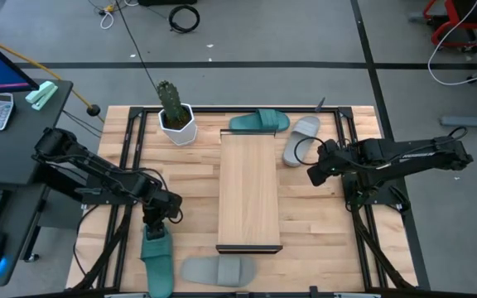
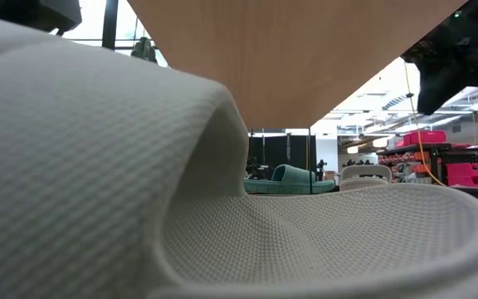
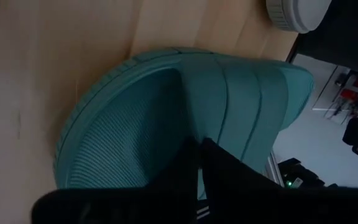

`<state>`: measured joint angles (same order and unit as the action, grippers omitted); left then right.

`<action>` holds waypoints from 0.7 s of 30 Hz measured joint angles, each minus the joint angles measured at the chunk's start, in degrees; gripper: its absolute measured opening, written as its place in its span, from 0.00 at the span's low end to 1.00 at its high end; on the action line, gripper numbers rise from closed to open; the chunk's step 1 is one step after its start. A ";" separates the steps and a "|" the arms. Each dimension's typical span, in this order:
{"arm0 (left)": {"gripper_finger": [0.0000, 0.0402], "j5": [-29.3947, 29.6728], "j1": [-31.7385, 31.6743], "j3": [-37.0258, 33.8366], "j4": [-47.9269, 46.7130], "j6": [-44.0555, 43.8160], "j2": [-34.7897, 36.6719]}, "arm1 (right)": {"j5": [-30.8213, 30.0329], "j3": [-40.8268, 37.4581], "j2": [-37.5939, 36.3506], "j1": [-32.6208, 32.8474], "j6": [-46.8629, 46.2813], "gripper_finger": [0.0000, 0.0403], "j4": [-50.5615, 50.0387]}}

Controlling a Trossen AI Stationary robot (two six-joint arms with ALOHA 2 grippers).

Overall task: Pick and place slides into the shelf
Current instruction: Put the bottom green slide on the shelf

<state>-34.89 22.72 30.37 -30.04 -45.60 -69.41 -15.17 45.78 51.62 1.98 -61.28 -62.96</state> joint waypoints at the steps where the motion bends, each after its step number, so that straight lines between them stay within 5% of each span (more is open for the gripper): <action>1: 0.02 0.01 -0.01 0.00 -0.09 0.27 0.00 | -0.18 0.00 0.00 0.00 0.00 0.21 0.00; 21: 0.01 0.05 -1.94 0.00 -1.41 4.22 0.73 | -3.09 0.00 1.85 0.02 2.84 0.21 -0.22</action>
<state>-34.84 20.78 30.37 -31.45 -41.37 -68.67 -18.26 45.78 53.46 2.00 -58.43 -63.18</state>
